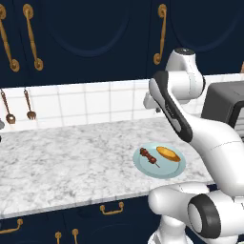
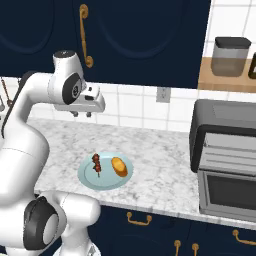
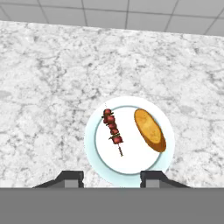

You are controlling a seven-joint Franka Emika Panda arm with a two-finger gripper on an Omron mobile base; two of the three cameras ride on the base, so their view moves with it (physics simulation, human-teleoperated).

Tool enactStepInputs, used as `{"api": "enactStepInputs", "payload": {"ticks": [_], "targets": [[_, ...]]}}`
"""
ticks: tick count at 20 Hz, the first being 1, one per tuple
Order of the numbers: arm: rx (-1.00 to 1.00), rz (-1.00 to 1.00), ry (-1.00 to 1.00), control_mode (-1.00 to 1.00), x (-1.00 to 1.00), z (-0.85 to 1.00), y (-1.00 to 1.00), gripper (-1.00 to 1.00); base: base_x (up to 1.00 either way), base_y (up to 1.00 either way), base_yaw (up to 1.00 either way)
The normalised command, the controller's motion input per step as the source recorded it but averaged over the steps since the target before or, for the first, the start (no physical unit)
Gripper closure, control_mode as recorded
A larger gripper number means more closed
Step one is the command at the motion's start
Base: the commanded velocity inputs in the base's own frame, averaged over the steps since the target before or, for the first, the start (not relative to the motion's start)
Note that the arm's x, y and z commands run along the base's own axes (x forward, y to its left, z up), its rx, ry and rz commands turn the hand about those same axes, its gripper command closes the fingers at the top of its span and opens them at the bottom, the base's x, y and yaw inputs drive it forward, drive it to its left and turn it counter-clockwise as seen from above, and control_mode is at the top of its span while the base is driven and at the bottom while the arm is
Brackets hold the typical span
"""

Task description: Pick up the kebab skewer and baguette bread, and place them inside the toaster oven. Close the toaster oven door and start by setting the timer.

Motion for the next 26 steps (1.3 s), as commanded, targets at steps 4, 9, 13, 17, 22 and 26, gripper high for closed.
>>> {"api": "enactStepInputs", "payload": {"ticks": [4,9,13,17,22,26], "targets": [[0.0,0.0,0.0,1.0,0.0,0.0,0.0,-1.0,0.0,-0.03,0.0],[0.0,0.0,0.0,1.0,0.0,0.0,0.0,-1.0,-0.21,-0.89,0.0],[0.0,0.0,0.0,1.0,0.0,0.0,0.0,-1.0,-0.08,-0.94,0.0],[0.0,0.0,0.0,1.0,0.0,0.0,0.0,-1.0,0.02,-0.43,-0.07],[0.0,0.0,0.0,1.0,0.0,0.0,0.0,-1.0,0.21,-0.02,-0.15],[0.0,0.0,0.0,1.0,0.0,0.0,0.0,-1.0,0.34,0.0,-0.01]]}}
